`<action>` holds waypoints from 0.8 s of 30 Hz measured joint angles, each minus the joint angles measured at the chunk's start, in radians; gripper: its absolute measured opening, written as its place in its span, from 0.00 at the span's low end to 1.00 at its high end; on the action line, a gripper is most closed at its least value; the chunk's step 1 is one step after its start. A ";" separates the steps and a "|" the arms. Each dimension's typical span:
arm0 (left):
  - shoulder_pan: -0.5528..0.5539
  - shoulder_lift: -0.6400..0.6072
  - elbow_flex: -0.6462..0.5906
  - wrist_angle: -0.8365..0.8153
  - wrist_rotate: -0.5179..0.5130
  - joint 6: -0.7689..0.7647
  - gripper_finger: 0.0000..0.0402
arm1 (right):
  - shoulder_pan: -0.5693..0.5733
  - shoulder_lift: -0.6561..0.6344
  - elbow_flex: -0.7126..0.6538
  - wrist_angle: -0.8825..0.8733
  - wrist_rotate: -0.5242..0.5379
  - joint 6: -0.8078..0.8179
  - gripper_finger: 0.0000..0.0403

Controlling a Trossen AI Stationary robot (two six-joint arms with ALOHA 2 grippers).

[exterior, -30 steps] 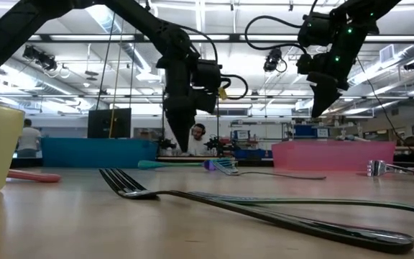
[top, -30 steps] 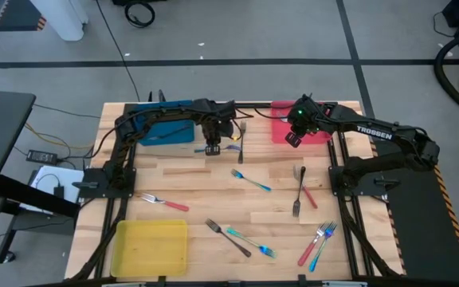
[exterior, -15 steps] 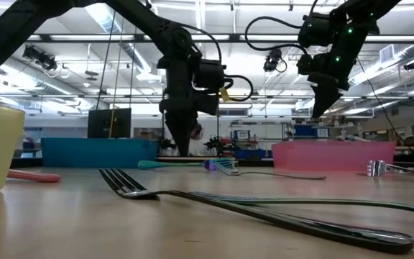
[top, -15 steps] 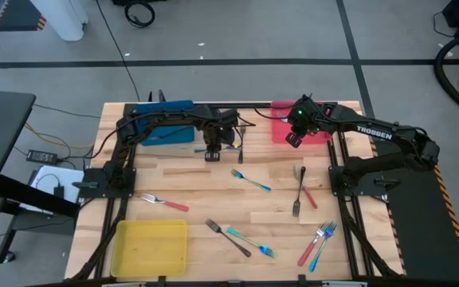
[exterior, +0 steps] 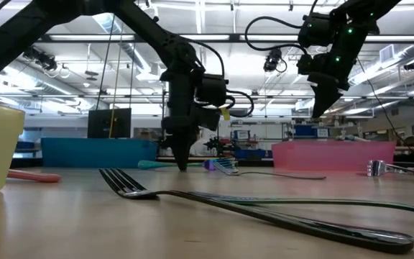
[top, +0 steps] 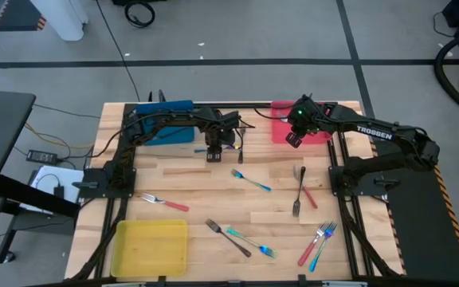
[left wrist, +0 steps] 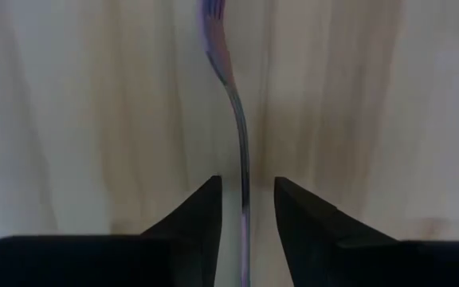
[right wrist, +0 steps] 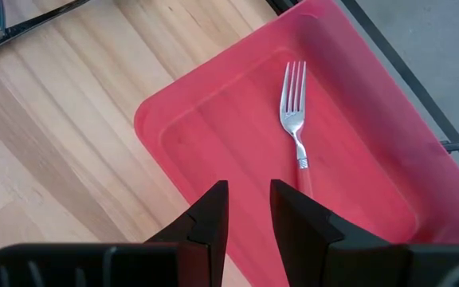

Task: Sort silverware by color (type)
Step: Put the top left iridescent fork into the yellow bin

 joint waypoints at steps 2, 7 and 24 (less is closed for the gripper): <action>0.001 0.008 0.003 0.000 0.003 0.000 0.29 | 0.000 0.000 0.000 0.000 0.000 0.000 0.25; 0.001 0.003 0.001 -0.005 0.004 0.000 0.24 | 0.000 0.000 0.000 -0.001 0.000 0.000 0.25; -0.006 -0.040 0.010 -0.133 -0.001 -0.026 0.01 | 0.000 0.000 0.000 -0.001 0.000 -0.003 0.26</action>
